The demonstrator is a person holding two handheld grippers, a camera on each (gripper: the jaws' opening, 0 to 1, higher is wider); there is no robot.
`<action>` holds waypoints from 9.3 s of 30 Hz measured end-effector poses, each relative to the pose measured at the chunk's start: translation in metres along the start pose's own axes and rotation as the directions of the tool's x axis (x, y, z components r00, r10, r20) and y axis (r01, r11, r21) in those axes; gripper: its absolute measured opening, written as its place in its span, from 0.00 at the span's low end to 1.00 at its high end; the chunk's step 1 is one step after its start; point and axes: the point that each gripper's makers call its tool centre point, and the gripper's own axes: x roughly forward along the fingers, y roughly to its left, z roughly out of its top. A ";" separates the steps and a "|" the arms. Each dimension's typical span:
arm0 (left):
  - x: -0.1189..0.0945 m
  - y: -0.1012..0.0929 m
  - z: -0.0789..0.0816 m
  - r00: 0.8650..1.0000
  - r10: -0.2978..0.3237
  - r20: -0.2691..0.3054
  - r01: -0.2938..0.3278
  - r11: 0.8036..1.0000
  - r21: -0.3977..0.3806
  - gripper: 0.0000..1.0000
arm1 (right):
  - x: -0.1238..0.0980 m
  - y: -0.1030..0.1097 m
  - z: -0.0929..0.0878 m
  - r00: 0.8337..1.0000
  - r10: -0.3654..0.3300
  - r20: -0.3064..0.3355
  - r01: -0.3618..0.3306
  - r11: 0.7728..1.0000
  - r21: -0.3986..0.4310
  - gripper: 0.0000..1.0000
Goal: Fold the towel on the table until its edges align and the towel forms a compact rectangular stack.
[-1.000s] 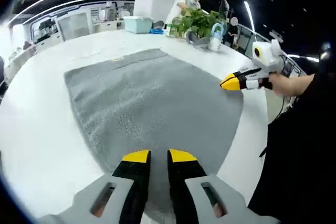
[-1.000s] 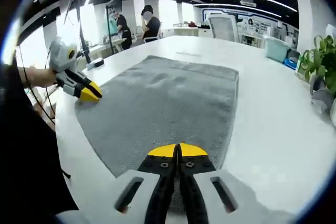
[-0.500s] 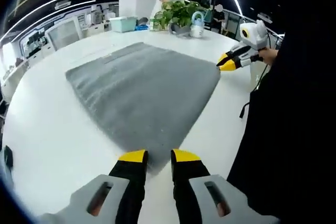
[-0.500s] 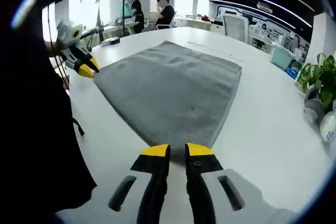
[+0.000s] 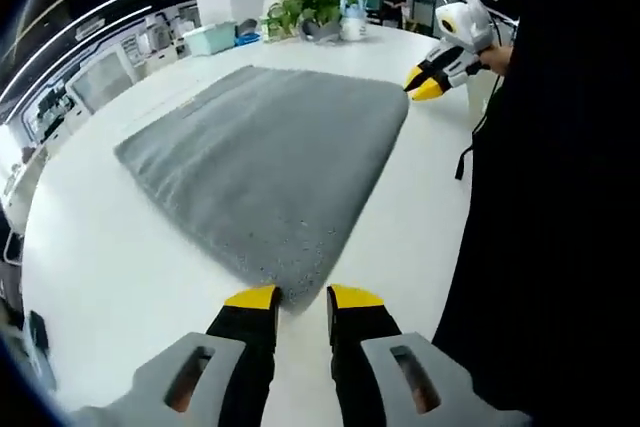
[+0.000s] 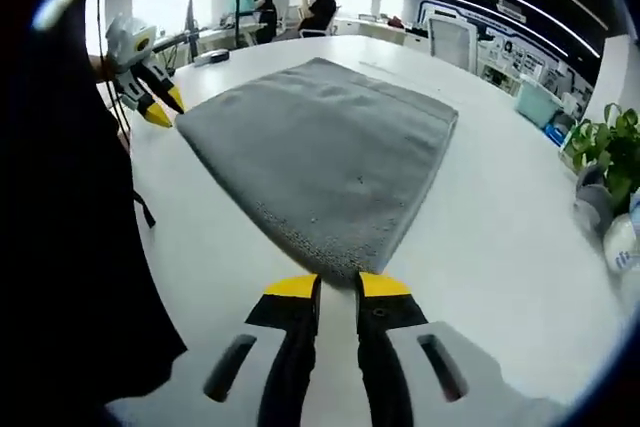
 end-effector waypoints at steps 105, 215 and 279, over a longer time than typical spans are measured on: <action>-0.098 0.049 0.166 0.677 0.429 0.598 0.134 0.727 -0.674 0.01 | -0.097 -0.076 0.109 0.699 -0.195 0.688 -0.380 0.715 0.588 0.00; -0.035 0.145 0.145 0.848 0.353 0.396 -0.044 0.791 -0.611 0.02 | -0.007 -0.144 0.157 0.893 -0.004 0.451 -0.222 0.867 0.447 0.00; 0.059 0.196 0.121 0.927 0.276 0.253 -0.048 0.758 -0.651 0.02 | 0.095 -0.187 0.124 0.963 0.057 0.265 -0.196 0.821 0.536 0.00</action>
